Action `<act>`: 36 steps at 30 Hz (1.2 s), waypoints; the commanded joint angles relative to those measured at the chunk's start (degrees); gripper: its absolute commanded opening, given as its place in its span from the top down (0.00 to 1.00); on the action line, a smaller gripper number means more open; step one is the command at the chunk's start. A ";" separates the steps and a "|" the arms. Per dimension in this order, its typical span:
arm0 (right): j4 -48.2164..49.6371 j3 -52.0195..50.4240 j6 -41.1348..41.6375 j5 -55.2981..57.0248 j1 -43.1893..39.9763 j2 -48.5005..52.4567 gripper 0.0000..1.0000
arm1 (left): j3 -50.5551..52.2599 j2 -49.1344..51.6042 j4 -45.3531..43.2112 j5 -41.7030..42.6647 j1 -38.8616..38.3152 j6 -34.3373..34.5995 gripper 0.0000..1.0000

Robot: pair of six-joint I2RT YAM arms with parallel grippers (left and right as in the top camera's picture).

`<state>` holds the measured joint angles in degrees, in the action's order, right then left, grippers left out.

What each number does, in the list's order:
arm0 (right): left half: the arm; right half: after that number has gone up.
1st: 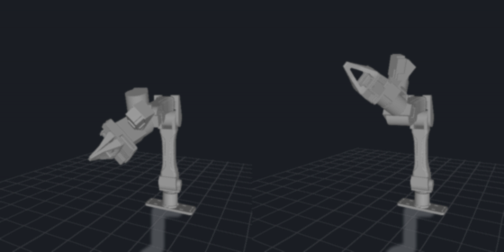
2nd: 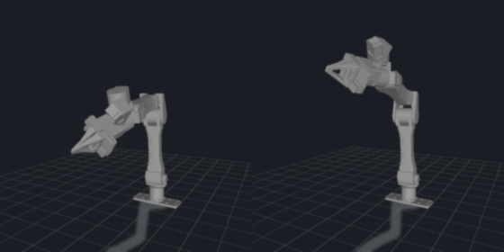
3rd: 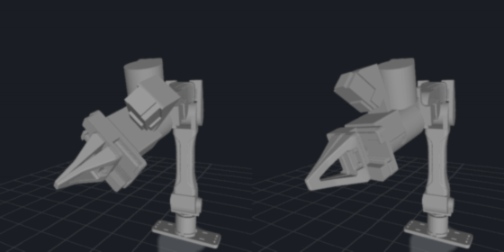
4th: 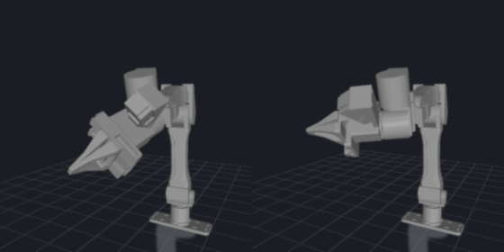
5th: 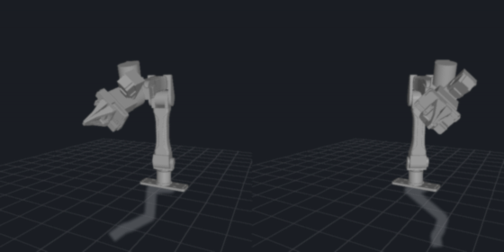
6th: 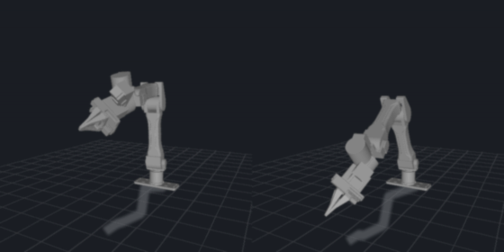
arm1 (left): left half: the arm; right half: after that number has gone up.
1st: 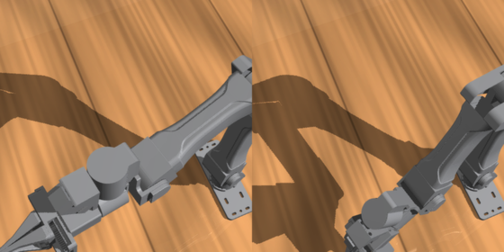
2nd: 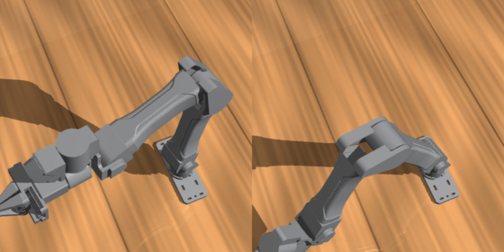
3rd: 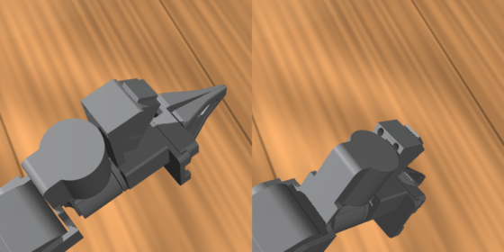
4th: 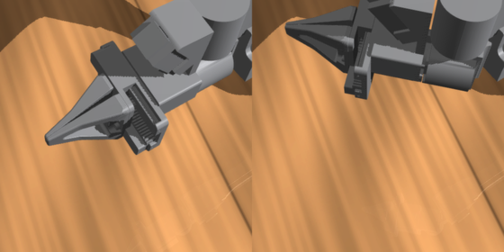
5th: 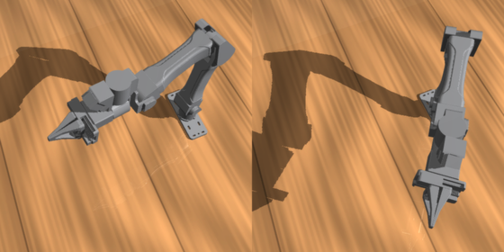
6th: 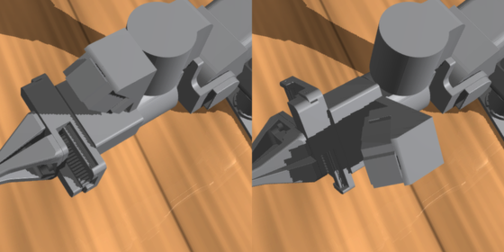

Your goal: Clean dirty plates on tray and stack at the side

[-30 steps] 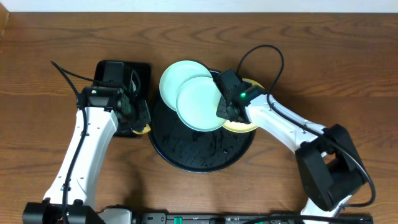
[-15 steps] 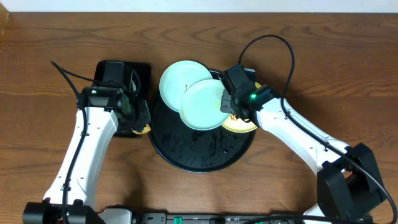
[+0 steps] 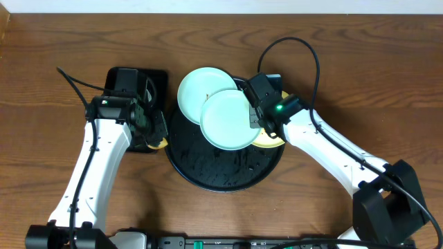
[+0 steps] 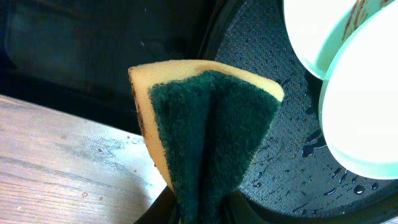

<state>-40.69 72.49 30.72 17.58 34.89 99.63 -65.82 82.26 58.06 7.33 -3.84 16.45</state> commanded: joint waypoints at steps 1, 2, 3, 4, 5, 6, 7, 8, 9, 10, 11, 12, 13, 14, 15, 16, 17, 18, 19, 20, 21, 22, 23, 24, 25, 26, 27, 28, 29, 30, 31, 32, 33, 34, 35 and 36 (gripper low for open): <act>-0.50 2.69 -2.03 1.75 1.09 -1.18 0.99 | -1.05 -0.04 0.07 -0.48 0.28 -0.76 0.83; -0.63 2.69 -1.49 1.22 1.20 -1.18 0.98 | -1.05 -0.04 -0.04 -0.48 0.28 -0.76 0.83; -0.81 2.69 -1.11 0.70 1.20 -1.18 0.98 | -1.05 -0.04 -0.07 -0.46 0.28 -0.76 0.84; -0.94 2.69 -1.01 -0.17 1.18 -1.18 0.98 | -1.05 -0.04 -0.07 -0.48 0.28 -0.76 0.83; -1.03 2.69 -1.01 -2.62 1.20 -1.18 0.99 | -1.05 -0.04 -0.09 -0.48 0.28 -0.76 0.83; -1.07 2.69 -0.98 -4.35 1.20 -1.18 0.98 | -1.05 -0.04 -0.09 -0.48 0.28 -0.76 0.83; -1.09 2.69 -0.76 -6.34 1.22 -1.18 0.97 | -1.05 -0.04 -0.09 -0.48 0.28 -0.76 0.83; -1.33 2.69 0.24 -7.69 1.27 -1.18 0.93 | -1.05 -0.04 -0.09 -0.48 0.28 -0.76 0.83; -2.01 2.69 2.73 -8.46 1.31 -1.18 0.87 | -1.05 -0.04 -0.09 -0.48 0.28 -0.76 0.83; -3.13 2.69 6.23 -8.66 1.33 -1.18 0.89 | -1.05 -0.04 -0.11 -0.48 0.28 -0.76 0.83; -5.20 2.69 12.15 -8.52 1.33 -1.18 0.98 | -1.05 -0.04 -0.11 -0.48 0.28 -0.76 0.83; -7.23 2.69 17.75 -8.39 1.22 -1.18 0.99 | -1.05 -0.04 -0.11 -0.48 0.28 -0.76 0.83; -9.07 2.69 22.12 -8.41 1.09 -1.18 0.98 | -1.05 -0.04 -0.09 -0.48 0.28 -0.76 0.83; -11.15 2.69 26.40 -8.44 0.90 -1.18 0.98 | -1.05 -0.04 -0.09 -0.48 0.28 -0.76 0.83; -12.74 2.69 29.59 -8.66 0.70 -1.18 0.98 | -1.05 -0.04 -0.07 -0.48 0.28 -0.76 0.83; -14.29 2.69 32.15 -8.87 0.52 -1.18 0.98 | -1.05 -0.04 -0.07 -0.48 0.28 -0.76 0.83; -15.67 2.69 33.77 -8.83 0.48 -1.16 0.98 | -1.05 -0.04 -0.07 -0.48 0.28 -0.76 0.83; -16.81 2.69 35.21 -8.85 0.46 -1.11 0.98 | -1.05 -0.04 -0.04 -0.48 0.28 -0.74 0.83; -17.38 2.69 35.63 -8.85 0.44 -1.07 0.99 | -1.05 -0.04 -0.07 -0.48 0.28 -0.76 0.83; -17.42 2.69 34.82 -8.76 0.44 -1.07 0.98 | -1.05 -0.04 -0.07 -0.48 0.28 -0.76 0.83; -17.35 2.69 34.14 -8.59 0.44 -1.07 0.98 | -1.05 -0.04 -0.07 -0.48 0.28 -0.76 0.83; -17.40 2.69 33.92 -8.59 0.44 -1.07 0.98 | -1.05 -0.04 -0.07 -0.48 0.28 -0.76 0.83; -17.35 2.69 33.92 -8.66 0.44 -1.07 0.98 | -1.05 -0.04 -0.07 -0.48 0.28 -0.76 0.83; -17.22 2.69 33.92 -8.66 0.44 -1.07 0.99 | -1.05 -0.04 -0.09 -0.48 0.28 -0.76 0.83; -17.18 2.69 33.94 -8.63 0.44 -1.05 0.98 | -1.05 -0.04 -0.07 -0.48 0.28 -0.76 0.83; -16.94 2.69 33.94 -8.66 0.44 -1.05 0.99 | -1.05 -0.04 -0.07 -0.48 0.28 -0.76 0.83; -16.65 2.69 33.92 -8.66 0.44 -1.05 0.99 | -1.05 -0.04 -0.09 -0.48 0.28 -0.76 0.83; -16.55 2.67 33.97 -8.66 0.44 -1.05 0.99 | -1.05 -0.04 -0.09 -0.48 0.28 -0.76 0.83; -16.24 2.67 33.94 -8.68 0.44 -0.94 0.96 | -1.05 -0.04 -0.11 -0.48 0.28 -0.76 0.83; -15.76 2.67 33.92 -8.90 0.44 -0.81 0.88 | -1.05 -0.04 -0.11 -0.48 0.28 -0.76 0.83; -15.32 2.67 33.94 -8.87 0.44 -0.55 0.79 | -1.05 -0.04 -0.11 -0.48 0.28 -0.76 0.83; -14.95 2.67 33.92 -8.90 0.44 -0.22 0.73 | -1.05 -0.04 -0.11 -0.48 0.28 -0.76 0.83; -14.58 2.67 33.90 -9.14 0.44 0.15 0.69 | -1.05 -0.04 -0.11 -0.48 0.28 -0.76 0.83; -13.81 2.67 33.55 -9.79 0.52 1.18 0.58 | -1.05 -0.04 -0.11 -0.48 0.28 -0.76 0.83; -12.96 2.67 32.48 -10.56 0.55 1.84 0.52 | -1.05 -0.04 -0.09 -0.48 0.28 -0.79 0.83; -12.35 2.67 31.71 -11.17 0.59 2.25 0.49 | -1.05 -0.04 -0.09 -0.48 0.28 -0.79 0.83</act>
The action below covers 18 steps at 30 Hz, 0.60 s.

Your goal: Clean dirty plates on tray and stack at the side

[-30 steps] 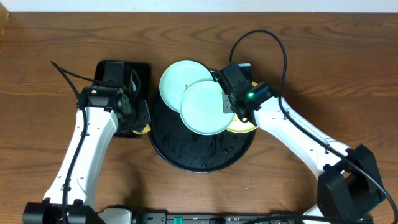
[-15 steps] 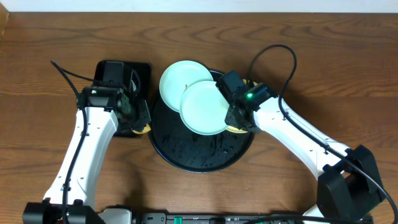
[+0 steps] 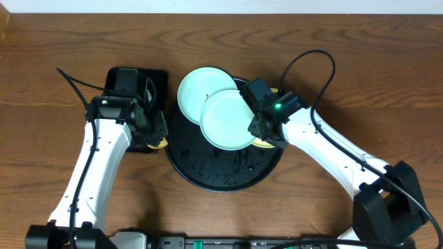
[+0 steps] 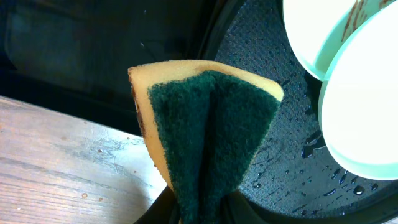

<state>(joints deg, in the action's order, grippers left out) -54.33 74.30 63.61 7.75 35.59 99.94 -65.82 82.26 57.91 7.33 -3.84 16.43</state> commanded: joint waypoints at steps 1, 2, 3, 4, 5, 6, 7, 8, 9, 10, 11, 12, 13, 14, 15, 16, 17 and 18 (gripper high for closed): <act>2.12 0.85 -1.92 -2.21 -0.09 2.62 0.49 | -1.05 -0.04 0.07 -0.48 0.28 -0.76 0.83; 2.47 0.85 -1.97 -2.29 -0.02 3.17 0.49 | -1.05 -0.04 0.07 -0.48 0.28 -0.76 0.83; 2.75 0.85 -1.97 -2.54 0.07 3.54 0.49 | -1.05 -0.04 0.07 -0.50 0.28 -0.76 0.83; 3.19 0.85 -1.97 -2.75 0.15 4.11 0.48 | -1.05 -0.04 0.07 -0.48 0.28 -0.76 0.83; 3.63 0.85 -1.99 -3.10 0.28 4.50 0.48 | -1.05 -0.04 0.04 -0.50 0.28 -0.76 0.83; 4.02 0.85 -1.99 -3.41 0.42 5.05 0.48 | -1.05 -0.04 0.07 -0.50 0.28 -0.76 0.83; 4.28 0.85 -1.97 -3.41 0.55 5.20 0.49 | -1.05 -0.04 0.07 -0.50 0.28 -0.76 0.83; 4.48 0.85 -1.97 -3.41 0.68 5.44 0.50 | -1.05 -0.04 0.07 -0.50 0.28 -0.76 0.83; 4.90 0.85 -1.97 -3.37 0.85 5.70 0.50 | -1.05 -0.04 0.07 -0.50 0.28 -0.76 0.83; 5.33 0.85 -1.97 -3.37 1.01 5.73 0.50 | -1.05 -0.04 0.07 -0.50 0.28 -0.76 0.83; 5.77 0.85 -1.97 -3.37 1.14 5.90 0.50 | -1.05 -0.04 0.07 -0.50 0.28 -0.76 0.83; 6.01 0.85 -1.97 -3.30 1.27 5.99 0.51 | -1.05 -0.04 0.07 -0.50 0.28 -0.79 0.83; 6.58 0.85 -1.97 -3.32 1.44 6.14 0.51 | -1.05 -0.04 0.07 -0.50 0.28 -0.79 0.83; 6.97 0.85 -1.97 -3.32 1.60 6.16 0.51 | -1.05 -0.04 0.07 -0.50 0.28 -0.79 0.83; 7.30 0.85 -1.97 -3.32 1.73 6.21 0.51 | -1.05 -0.04 0.09 -0.50 0.28 -0.79 0.83; 7.69 0.85 -1.97 -3.28 1.90 6.27 0.51 | -1.05 -0.04 0.09 -0.50 0.28 -0.79 0.83; 8.07 0.85 -1.97 -3.30 2.05 6.27 0.51 | -1.05 -0.04 0.09 -0.50 0.28 -0.79 0.83; 8.28 0.85 -1.97 -3.28 2.19 6.38 0.51 | -1.05 -0.04 0.11 -0.50 0.28 -0.79 0.83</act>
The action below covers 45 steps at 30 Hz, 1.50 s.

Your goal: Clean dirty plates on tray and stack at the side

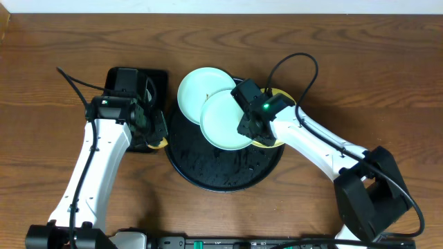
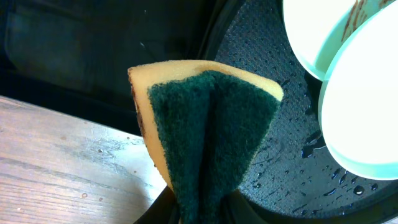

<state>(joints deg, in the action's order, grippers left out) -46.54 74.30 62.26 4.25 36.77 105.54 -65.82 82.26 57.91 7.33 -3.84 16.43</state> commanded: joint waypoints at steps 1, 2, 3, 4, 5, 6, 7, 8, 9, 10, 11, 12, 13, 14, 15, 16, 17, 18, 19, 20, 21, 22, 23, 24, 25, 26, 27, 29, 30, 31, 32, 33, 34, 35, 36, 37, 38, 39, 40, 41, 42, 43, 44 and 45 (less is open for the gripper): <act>0.59 0.85 -0.59 0.22 1.14 0.94 0.51 | -1.05 -0.04 0.13 -0.50 0.28 -0.79 0.83; 0.68 0.85 -0.52 0.20 1.31 1.07 0.51 | -1.05 -0.04 0.15 -0.50 0.28 -0.79 0.83; 0.68 0.85 -0.35 0.26 1.51 1.51 0.51 | -1.05 -0.04 0.13 -0.50 0.28 -0.79 0.83; 0.66 0.85 -0.35 0.24 1.57 1.81 0.51 | -1.05 -0.04 0.13 -0.50 0.28 -0.79 0.83; 0.66 0.85 -0.35 0.22 1.55 2.38 0.51 | -1.05 -0.04 0.15 -0.50 0.28 -0.79 0.83; 0.57 0.85 -0.35 0.17 1.55 2.78 0.52 | -1.05 -0.04 0.15 -0.50 0.28 -0.79 0.83; 0.52 0.85 -0.31 0.17 1.51 3.41 0.52 | -1.05 -0.04 0.15 -0.50 0.28 -0.79 0.83; 0.52 0.85 -0.33 0.17 1.51 3.76 0.52 | -1.05 -0.04 0.15 -0.50 0.28 -0.79 0.83; 0.55 0.85 -0.31 0.17 1.51 4.37 0.52 | -1.05 -0.04 0.15 -0.50 0.28 -0.79 0.83; 0.59 0.85 -0.31 0.15 1.51 4.74 0.53 | -1.05 -0.04 0.15 -0.50 0.28 -0.79 0.83; 0.76 0.85 -0.35 0.15 1.55 5.18 0.53 | -1.05 -0.04 0.17 -0.50 0.28 -0.79 0.83; 0.76 0.85 -0.35 0.15 1.57 5.22 0.54 | -1.05 -0.04 0.17 -0.50 0.28 -0.79 0.83; 0.76 0.85 -0.35 0.22 1.55 5.22 0.55 | -1.05 -0.04 0.15 -0.50 0.28 -0.79 0.83; 1.01 0.85 -0.39 0.22 1.55 5.22 0.56 | -1.05 -0.04 0.15 -0.50 0.28 -0.79 0.83; 1.33 0.85 -0.42 0.22 1.55 5.22 0.57 | -1.05 -0.04 0.15 -0.50 0.28 -0.79 0.83; 1.62 0.85 -0.44 0.22 1.55 5.22 0.57 | -1.05 -0.04 0.15 -0.50 0.28 -0.79 0.83; 1.75 0.85 -0.44 0.24 1.55 5.22 0.59 | -1.05 -0.04 0.15 -0.50 0.28 -0.79 0.83; 1.88 0.85 -0.63 0.37 1.55 5.22 0.62 | -1.05 -0.04 0.15 -0.50 0.28 -0.79 0.83; 1.99 0.85 -0.63 0.72 1.51 5.22 0.63 | -1.05 -0.04 0.24 -0.50 0.28 -0.79 0.83; 2.10 0.85 -0.61 1.05 1.51 5.22 0.64 | -1.05 -0.04 0.31 -0.50 0.28 -0.79 0.83; 2.21 0.85 -0.63 1.14 1.51 5.22 0.66 | -1.05 -0.04 0.33 -0.50 0.28 -0.79 0.83; 2.21 0.85 -0.61 1.22 1.51 5.22 0.69 | -1.05 -0.04 0.35 -0.50 0.28 -0.79 0.83; 2.19 0.85 -0.63 1.36 1.53 5.25 0.71 | -1.05 -0.04 0.35 -0.50 0.28 -0.79 0.83; 2.21 0.85 -0.61 1.68 1.55 5.27 0.72 | -1.05 -0.04 0.39 -0.50 0.28 -0.79 0.83; 2.25 0.85 -0.63 1.75 1.55 5.27 0.77 | -1.05 -0.04 0.42 -0.50 0.28 -0.79 0.83; 2.40 0.85 -0.63 1.79 1.55 5.27 0.82 | -1.05 -0.04 0.42 -0.50 0.28 -0.79 0.83; 2.45 0.85 -0.63 1.95 1.55 5.29 0.87 | -1.05 -0.04 0.39 -0.50 0.28 -0.79 0.83; 2.43 0.85 -0.63 2.78 1.55 5.29 0.99 | -1.05 -0.04 0.42 -0.50 0.28 -0.79 0.83; 2.43 0.85 -0.74 3.56 1.55 5.29 0.99 | -1.05 -0.04 0.42 -0.50 0.28 -0.79 0.83; 2.45 0.85 -0.92 3.74 1.55 5.29 0.99 | -1.05 -0.04 0.42 -0.50 0.28 -0.79 0.83; 2.47 0.85 -1.29 4.04 1.55 5.29 0.99 | -1.05 -0.04 0.50 -0.50 0.28 -0.79 0.83; 2.45 0.85 -1.57 4.57 1.55 5.29 0.99 | -1.05 -0.04 0.59 -0.50 0.28 -0.79 0.83; 2.45 0.85 -1.97 4.96 1.55 5.29 0.99 | -1.05 -0.04 0.66 -0.50 0.28 -0.81 0.83; 2.47 0.85 -2.34 5.35 1.55 5.29 0.99 | -1.05 -0.04 0.76 -0.50 0.28 -0.79 0.83; 2.49 0.85 -2.56 5.62 1.55 5.29 0.99 | -1.05 -0.04 0.81 -0.50 0.28 -0.79 0.83; 2.49 0.85 -2.99 6.03 1.55 5.29 0.98 | -1.05 -0.04 0.87 -0.50 0.28 -0.79 0.83; 2.49 0.85 -3.23 6.29 1.55 5.29 0.98 | -1.05 -0.04 0.94 -0.50 0.28 -0.79 0.83; 2.49 0.85 -3.72 6.47 1.55 5.29 0.98 | -1.05 -0.04 0.96 -0.50 0.28 -0.79 0.83; 2.64 0.85 -4.42 6.49 1.55 5.29 0.98 | -1.05 -0.04 0.98 -0.50 0.28 -0.79 0.83; 2.67 0.85 -4.96 6.49 1.55 5.29 0.98 | -1.05 -0.04 0.98 -0.50 0.28 -0.79 0.83; 2.73 0.87 -5.66 6.49 1.55 5.27 0.98 | -1.05 -0.04 0.96 -0.50 0.28 -0.79 0.83; 2.86 0.87 -6.34 6.62 1.51 5.27 0.98 | -1.05 -0.04 0.98 -0.50 0.28 -0.79 0.83; 2.89 0.92 -7.15 6.82 1.51 5.27 0.98 | -1.05 -0.04 0.96 -0.50 0.28 -0.79 0.83; 3.04 0.98 -8.24 7.17 1.51 5.27 0.98 | -1.05 -0.04 0.96 -0.50 0.28 -0.79 0.83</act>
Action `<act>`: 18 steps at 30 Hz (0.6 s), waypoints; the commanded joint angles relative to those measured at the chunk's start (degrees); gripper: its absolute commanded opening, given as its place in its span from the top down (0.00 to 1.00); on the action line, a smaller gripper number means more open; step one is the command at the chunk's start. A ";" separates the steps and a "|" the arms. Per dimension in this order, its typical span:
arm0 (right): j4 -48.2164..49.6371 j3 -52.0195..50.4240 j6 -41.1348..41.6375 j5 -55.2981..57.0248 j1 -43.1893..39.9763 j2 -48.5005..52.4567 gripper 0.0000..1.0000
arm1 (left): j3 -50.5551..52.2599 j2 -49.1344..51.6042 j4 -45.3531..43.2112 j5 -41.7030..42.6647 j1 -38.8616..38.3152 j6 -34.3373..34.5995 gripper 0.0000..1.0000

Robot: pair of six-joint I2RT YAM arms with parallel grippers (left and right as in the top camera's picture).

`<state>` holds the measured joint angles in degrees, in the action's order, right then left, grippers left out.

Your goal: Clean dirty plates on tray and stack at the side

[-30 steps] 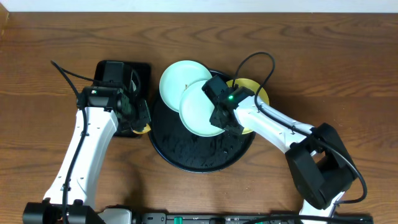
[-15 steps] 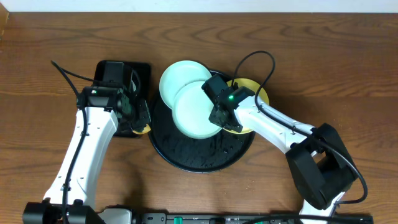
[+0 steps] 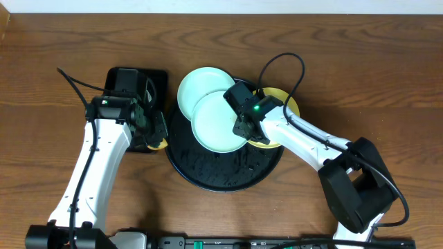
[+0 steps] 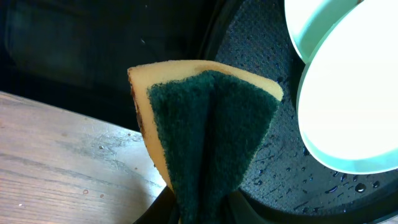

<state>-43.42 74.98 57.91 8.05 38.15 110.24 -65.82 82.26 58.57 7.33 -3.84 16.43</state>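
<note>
Two mint-green plates lie on the round black tray [image 3: 221, 173]. The back plate [image 3: 199, 86] sits at the tray's far left. The front plate [image 3: 216, 124] overlaps it, and my right gripper [image 3: 241, 127] is shut on its right rim. In the left wrist view the front plate [image 4: 354, 99] covers most of the back plate [image 4: 305, 25]. A yellow plate [image 3: 284, 105] lies at the tray's right edge, partly under the right arm. My left gripper [image 4: 202, 211] is shut on a folded yellow and green sponge [image 4: 208, 137] at the tray's left edge, shown overhead as the sponge [image 3: 158, 142].
A black square tray [image 3: 131, 86] lies on the wooden table left of the round tray, under the left arm. Water drops speckle the round tray's surface [image 4: 280, 168]. The right arm's cable [image 3: 280, 59] loops above the yellow plate.
The right gripper and the front mint plate have moved a little to the left over the tray. More of the yellow plate shows. The left arm and sponge have not moved.
The right gripper first stood at the front mint plate's right rim, over the yellow plate. Through the following moments it and the plate stood further left each time, uncovering the yellow plate. The left gripper held the sponge still at the tray's left edge throughout.
</note>
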 commanded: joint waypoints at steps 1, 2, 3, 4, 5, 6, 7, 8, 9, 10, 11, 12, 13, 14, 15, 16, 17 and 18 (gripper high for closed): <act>0.31 0.39 -5.40 3.85 0.13 0.57 0.98 | -1.05 -0.04 0.31 -0.50 0.28 -0.79 0.83; 0.46 0.50 -6.49 4.13 0.15 0.57 0.98 | -1.05 -0.04 0.31 -0.50 0.28 -0.79 0.83; 0.44 0.81 -7.78 4.37 0.17 0.57 0.98 | -1.05 -0.04 0.31 -0.50 0.28 -0.79 0.83; 0.37 1.18 -9.14 4.61 0.17 0.57 0.98 | -1.05 -0.04 0.31 -0.50 0.28 -0.79 0.83; 0.37 1.44 -10.25 4.68 0.20 0.55 0.98 | -1.05 -0.04 0.31 -0.50 0.28 -0.79 0.83; 0.28 1.86 -11.30 5.03 0.17 0.37 0.98 | -1.05 -0.04 0.31 -0.50 0.28 -0.79 0.83; 0.26 2.21 -12.31 5.49 0.17 0.33 0.98 | -1.05 -0.04 0.31 -0.50 0.28 -0.79 0.83; 0.13 2.62 -13.38 5.92 0.17 0.02 0.98 | -1.05 -0.04 0.31 -0.50 0.28 -0.79 0.83; 0.04 3.04 -14.16 6.40 0.17 -0.11 0.98 | -1.05 -0.04 0.28 -0.50 0.28 -0.79 0.83; -0.33 3.52 -14.36 6.95 0.17 -0.24 0.98 | -1.05 -0.04 0.28 -0.50 0.28 -0.79 0.83; -0.81 4.31 -15.06 7.30 0.20 -0.42 0.98 | -1.05 -0.04 0.28 -0.50 0.28 -0.79 0.83; -1.22 4.98 -15.45 7.50 0.17 -0.50 0.98 | -1.05 -0.04 0.28 -0.50 0.28 -0.79 0.83; -1.49 5.40 -15.65 7.61 0.17 -0.55 0.98 | -1.05 -0.04 0.28 -0.50 0.28 -0.79 0.83; -1.77 5.99 -15.98 7.61 0.17 -0.61 0.98 | -1.05 -0.04 0.28 -0.50 0.28 -0.79 0.83; -1.90 6.34 -16.11 7.63 0.20 -0.63 0.98 | -1.05 -0.04 0.28 -0.50 0.28 -0.79 0.83; -2.05 6.78 -16.33 7.61 0.20 -0.63 0.98 | -1.05 -0.04 0.28 -0.50 0.28 -0.79 0.83; -2.12 7.10 -16.48 7.61 0.22 -0.63 0.98 | -1.05 -0.04 0.28 -0.50 0.28 -0.79 0.83; -2.23 7.43 -16.52 7.67 0.24 -0.63 0.98 | -1.05 -0.04 0.28 -0.50 0.28 -0.79 0.83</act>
<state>-45.32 80.62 43.48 13.61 38.15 110.24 -65.82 82.26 58.54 7.33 -3.84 16.43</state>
